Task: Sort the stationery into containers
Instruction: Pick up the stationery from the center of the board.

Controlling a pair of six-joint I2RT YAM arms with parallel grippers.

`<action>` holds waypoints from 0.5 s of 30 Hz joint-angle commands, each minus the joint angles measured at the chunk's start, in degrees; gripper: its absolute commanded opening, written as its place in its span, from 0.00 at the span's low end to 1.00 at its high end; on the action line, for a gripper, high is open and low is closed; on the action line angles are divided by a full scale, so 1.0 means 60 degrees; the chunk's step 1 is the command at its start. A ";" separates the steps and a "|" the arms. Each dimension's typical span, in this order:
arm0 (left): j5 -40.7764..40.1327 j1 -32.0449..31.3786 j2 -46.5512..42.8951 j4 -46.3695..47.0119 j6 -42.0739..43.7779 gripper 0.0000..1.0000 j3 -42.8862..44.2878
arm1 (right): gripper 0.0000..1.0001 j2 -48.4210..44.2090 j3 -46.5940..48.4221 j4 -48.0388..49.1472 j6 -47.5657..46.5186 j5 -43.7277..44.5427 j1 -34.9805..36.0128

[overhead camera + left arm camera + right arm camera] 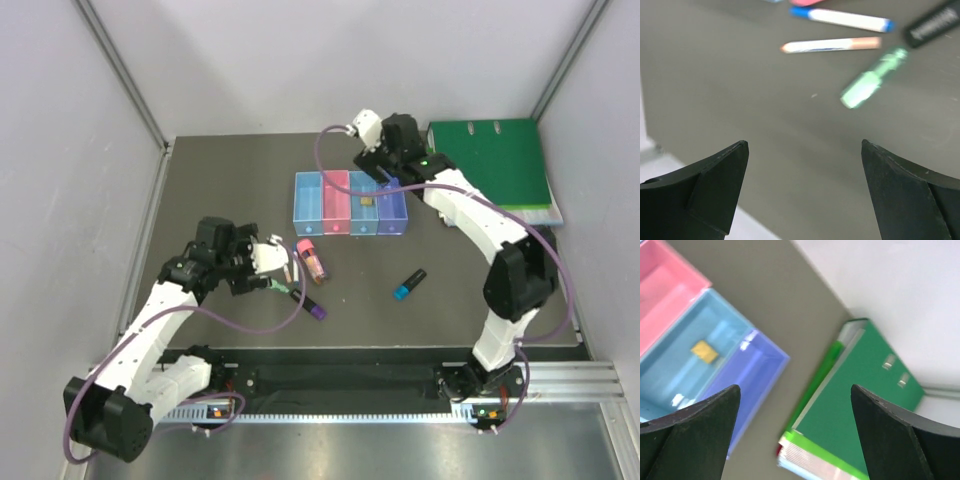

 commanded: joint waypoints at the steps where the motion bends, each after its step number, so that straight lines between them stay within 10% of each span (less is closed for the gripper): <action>1: 0.1363 -0.0050 -0.0170 0.0631 0.1930 0.99 -0.0978 | 0.91 -0.1034 0.0207 -0.0010 0.0321 0.0794 -0.0331; 15: 0.1597 -0.0094 0.2919 0.0665 0.3644 0.93 -0.0995 | 0.91 -0.2280 -0.0406 -0.0494 0.0306 0.1043 -0.0639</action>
